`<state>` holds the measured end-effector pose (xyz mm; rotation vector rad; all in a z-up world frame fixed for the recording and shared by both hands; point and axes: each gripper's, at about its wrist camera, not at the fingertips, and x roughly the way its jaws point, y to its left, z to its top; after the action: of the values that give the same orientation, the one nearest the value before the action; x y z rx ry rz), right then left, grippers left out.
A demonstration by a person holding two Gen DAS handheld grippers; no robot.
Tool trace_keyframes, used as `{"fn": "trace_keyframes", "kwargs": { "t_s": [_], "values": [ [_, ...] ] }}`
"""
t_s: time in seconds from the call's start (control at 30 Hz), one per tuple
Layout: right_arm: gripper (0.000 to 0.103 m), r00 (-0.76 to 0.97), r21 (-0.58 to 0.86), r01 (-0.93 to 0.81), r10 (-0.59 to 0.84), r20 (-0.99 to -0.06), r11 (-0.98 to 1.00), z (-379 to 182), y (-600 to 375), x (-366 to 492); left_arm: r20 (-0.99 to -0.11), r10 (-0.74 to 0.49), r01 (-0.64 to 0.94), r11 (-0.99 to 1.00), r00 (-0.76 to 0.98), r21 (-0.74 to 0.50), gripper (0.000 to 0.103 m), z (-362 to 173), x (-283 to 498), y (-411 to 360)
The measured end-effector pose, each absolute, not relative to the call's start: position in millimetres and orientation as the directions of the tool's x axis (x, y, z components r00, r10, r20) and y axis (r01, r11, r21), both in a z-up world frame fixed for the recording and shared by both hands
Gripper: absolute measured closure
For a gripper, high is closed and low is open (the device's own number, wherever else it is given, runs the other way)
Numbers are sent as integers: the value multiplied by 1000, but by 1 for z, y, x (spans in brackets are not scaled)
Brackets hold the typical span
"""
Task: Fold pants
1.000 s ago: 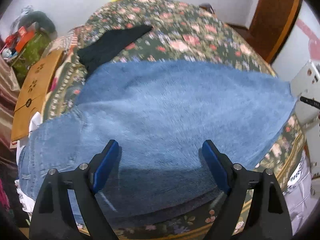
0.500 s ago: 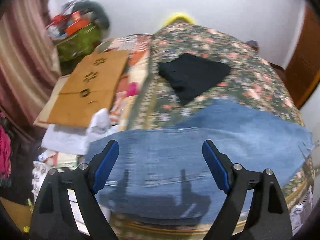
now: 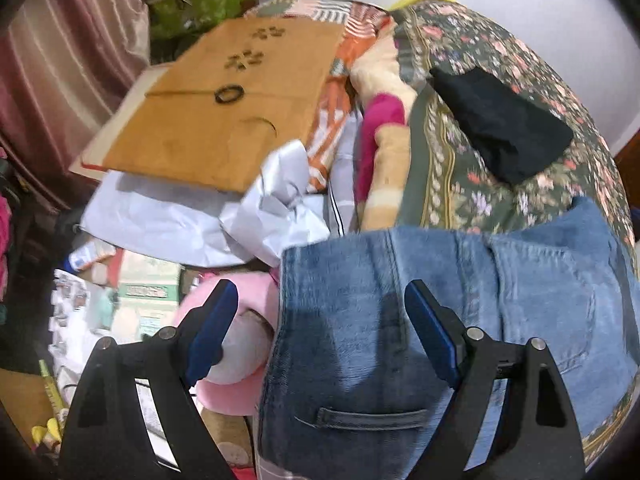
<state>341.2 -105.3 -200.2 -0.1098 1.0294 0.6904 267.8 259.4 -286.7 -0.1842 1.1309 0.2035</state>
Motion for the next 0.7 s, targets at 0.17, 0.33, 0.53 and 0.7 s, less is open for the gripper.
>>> {"fn": "trace_keyframes", "kwargs": {
  "t_s": [0.17, 0.33, 0.53, 0.7],
  "values": [
    [53, 196, 284, -599, 481, -855, 749, -231, -67, 362, -924, -47, -215, 967, 380, -138, 17, -319, 259, 260],
    [65, 205, 272, -635, 498, -843, 723, -236, -62, 352, -886, -183, -184, 941, 426, -283, 50, -323, 245, 258],
    [79, 306, 154, -680, 469, -829, 717, -229, -56, 333, -870, -105, -171, 962, 482, -211, 85, -305, 233, 239],
    [82, 337, 115, -673, 441, -832, 730, -229, -53, 338, -880, 8, -160, 984, 475, -77, 86, -292, 222, 226]
  ]
}}
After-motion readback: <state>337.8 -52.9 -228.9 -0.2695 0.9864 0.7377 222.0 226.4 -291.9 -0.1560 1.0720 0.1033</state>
